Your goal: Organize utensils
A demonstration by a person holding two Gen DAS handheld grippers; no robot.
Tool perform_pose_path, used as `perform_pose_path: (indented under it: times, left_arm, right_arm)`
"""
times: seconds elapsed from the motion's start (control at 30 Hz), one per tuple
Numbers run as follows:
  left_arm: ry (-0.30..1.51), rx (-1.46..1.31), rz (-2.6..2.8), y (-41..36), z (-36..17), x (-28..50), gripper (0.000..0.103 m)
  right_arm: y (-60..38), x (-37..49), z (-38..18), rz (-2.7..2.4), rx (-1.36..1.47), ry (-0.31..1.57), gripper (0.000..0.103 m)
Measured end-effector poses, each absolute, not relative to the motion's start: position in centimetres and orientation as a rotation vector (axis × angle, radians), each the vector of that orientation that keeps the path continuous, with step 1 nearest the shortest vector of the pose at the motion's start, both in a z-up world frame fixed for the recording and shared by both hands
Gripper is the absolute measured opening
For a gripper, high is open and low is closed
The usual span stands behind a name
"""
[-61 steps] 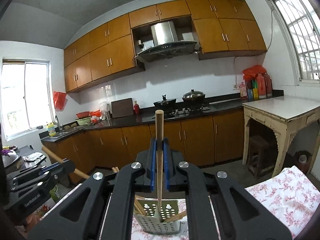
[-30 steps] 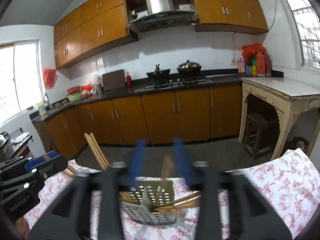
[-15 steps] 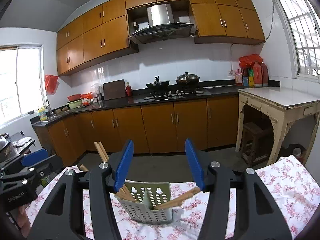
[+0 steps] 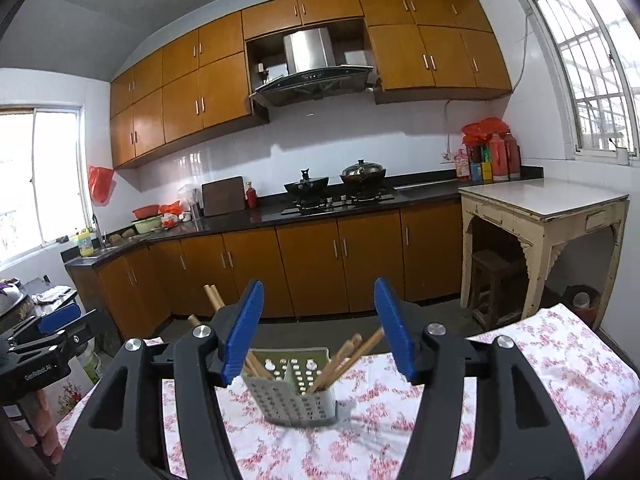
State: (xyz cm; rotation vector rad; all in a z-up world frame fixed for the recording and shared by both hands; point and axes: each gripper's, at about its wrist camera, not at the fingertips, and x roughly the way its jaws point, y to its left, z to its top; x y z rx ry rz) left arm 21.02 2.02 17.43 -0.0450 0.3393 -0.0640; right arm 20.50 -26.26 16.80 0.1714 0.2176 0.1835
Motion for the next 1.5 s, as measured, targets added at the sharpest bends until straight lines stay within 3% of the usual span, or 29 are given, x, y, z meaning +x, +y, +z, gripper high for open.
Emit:
perform_pose_path:
  times: [0.2,0.37,0.9,1.5]
  left_arm:
    - [0.314,-0.032,-0.084,1.1,15.6,15.3,0.096]
    - [0.317,-0.045,-0.101,0.9,13.0,11.1,0.099]
    - [0.397,-0.023,0.022,1.6,3.8,3.0,0.099]
    - [0.464,0.002,0.036,0.9,-0.2,2.0,0.099]
  right_arm:
    - [-26.6,14.7,14.4,0.204,0.157,0.218,0.078]
    - [-26.6,10.3,11.2,0.24,0.152,0.212,0.101]
    - [-24.7,4.3,2.5,0.202,0.086,0.33,0.101]
    - [-24.4,2.8,-0.8,0.187,0.098,0.407,0.101]
